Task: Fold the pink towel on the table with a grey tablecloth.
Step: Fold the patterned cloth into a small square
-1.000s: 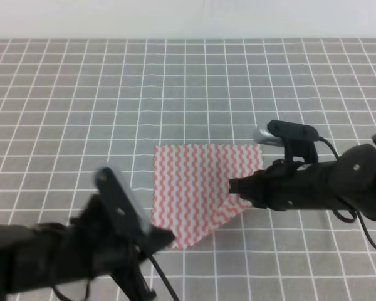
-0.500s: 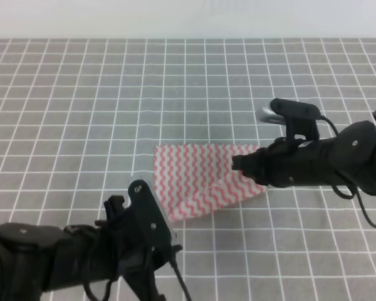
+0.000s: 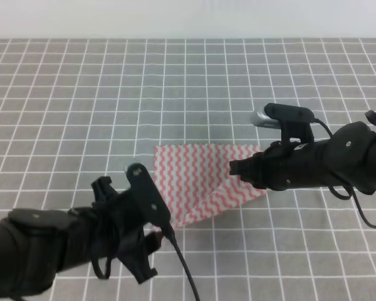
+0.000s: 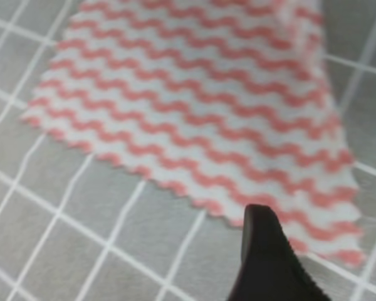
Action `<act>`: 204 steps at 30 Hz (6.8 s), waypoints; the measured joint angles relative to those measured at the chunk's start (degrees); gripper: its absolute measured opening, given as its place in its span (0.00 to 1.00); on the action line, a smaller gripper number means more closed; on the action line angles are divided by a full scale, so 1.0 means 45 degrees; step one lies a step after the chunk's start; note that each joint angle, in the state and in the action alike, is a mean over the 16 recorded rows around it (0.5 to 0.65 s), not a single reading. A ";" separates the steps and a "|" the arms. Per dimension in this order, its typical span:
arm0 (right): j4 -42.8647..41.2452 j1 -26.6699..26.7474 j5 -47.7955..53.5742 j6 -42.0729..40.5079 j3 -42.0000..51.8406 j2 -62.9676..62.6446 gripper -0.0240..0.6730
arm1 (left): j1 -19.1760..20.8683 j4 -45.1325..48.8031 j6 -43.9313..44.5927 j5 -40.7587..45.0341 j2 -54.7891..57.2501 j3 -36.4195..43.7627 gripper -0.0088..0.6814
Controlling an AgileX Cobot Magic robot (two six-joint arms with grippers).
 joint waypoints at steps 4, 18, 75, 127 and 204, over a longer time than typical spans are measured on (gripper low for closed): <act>-0.0062 0.0000 0.0046 -0.0001 -0.0007 0.0000 0.01 | 0.0431 0.0022 -0.0129 0.0663 0.0020 -0.0105 0.53; -0.0157 0.0000 0.0121 -0.0001 -0.0007 0.0000 0.01 | 0.1149 0.0144 0.1417 0.3354 0.0882 -0.0269 0.53; -0.0305 -0.0282 0.0007 0.0000 -0.0164 -0.0007 0.01 | 0.0942 -0.0106 -0.1637 -0.0228 0.2731 -0.2595 0.01; -0.0345 -0.1633 0.1018 0.0023 -0.2104 0.1851 0.01 | 0.1299 0.0009 -0.2742 -0.1331 0.5212 -0.5256 0.01; -0.0306 -0.1634 0.1064 0.0022 -0.2569 0.2379 0.01 | 0.1704 0.0041 -0.3193 -0.0143 0.4157 -0.6203 0.23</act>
